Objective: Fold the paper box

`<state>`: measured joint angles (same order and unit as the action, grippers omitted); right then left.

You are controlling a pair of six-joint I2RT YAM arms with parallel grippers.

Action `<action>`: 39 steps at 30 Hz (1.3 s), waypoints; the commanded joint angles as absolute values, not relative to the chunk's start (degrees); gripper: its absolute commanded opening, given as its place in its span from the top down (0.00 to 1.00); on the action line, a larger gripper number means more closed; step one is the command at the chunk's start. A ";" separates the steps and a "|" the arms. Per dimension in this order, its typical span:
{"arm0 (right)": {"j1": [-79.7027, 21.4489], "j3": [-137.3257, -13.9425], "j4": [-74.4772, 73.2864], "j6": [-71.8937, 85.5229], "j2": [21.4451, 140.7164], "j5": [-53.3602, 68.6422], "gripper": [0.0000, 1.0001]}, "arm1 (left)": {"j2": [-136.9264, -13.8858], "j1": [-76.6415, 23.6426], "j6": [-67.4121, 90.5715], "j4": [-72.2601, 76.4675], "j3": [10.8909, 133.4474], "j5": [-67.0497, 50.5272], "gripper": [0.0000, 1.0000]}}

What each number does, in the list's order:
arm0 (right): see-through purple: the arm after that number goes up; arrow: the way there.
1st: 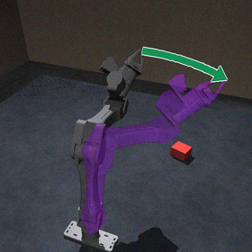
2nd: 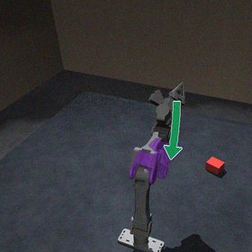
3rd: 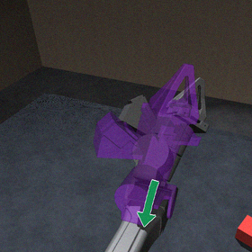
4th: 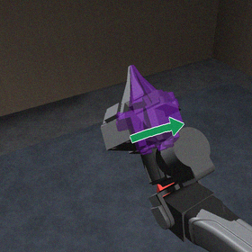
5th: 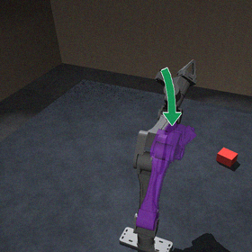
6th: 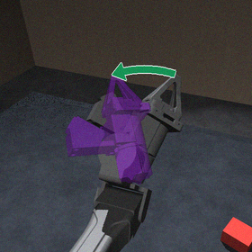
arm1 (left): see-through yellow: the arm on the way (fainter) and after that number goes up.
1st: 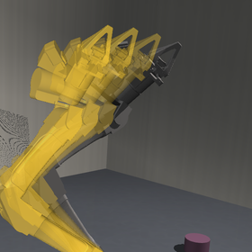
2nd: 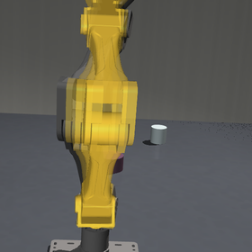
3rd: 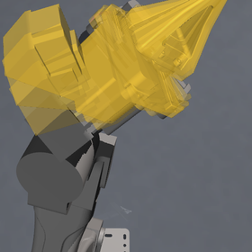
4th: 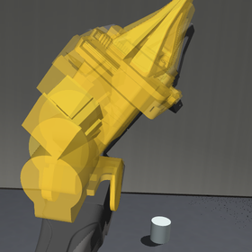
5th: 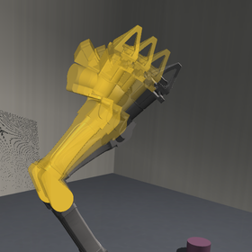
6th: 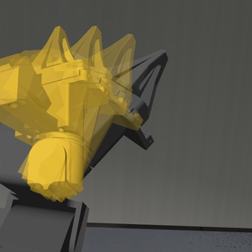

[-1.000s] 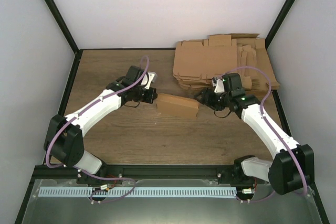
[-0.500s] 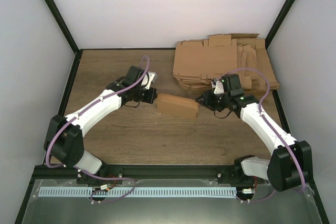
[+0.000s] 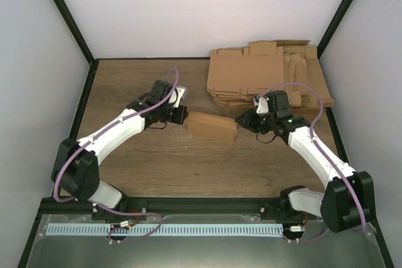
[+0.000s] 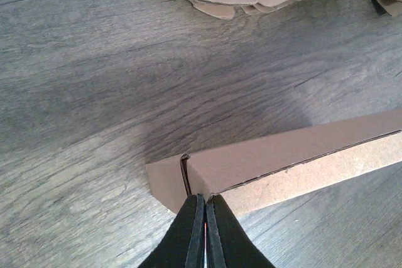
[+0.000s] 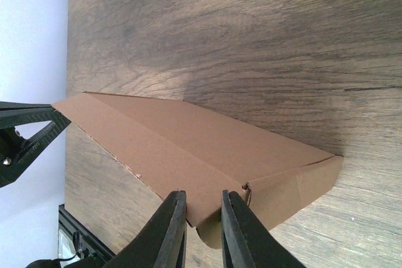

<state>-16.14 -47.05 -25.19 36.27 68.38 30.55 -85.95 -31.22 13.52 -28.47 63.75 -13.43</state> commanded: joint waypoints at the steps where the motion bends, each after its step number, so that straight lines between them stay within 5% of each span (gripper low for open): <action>1: -16.93 -45.54 -30.32 34.00 68.47 29.75 0.84 | -85.43 -32.38 14.04 -29.70 61.93 -14.59 0.96; 31: -23.13 -38.08 -30.90 30.15 65.35 20.64 0.79 | -80.77 -32.79 15.95 -21.12 51.45 -14.55 0.96; 39: -23.10 -39.28 -29.93 29.65 64.51 20.94 0.79 | -76.50 -32.73 17.28 -21.11 53.17 -12.57 0.75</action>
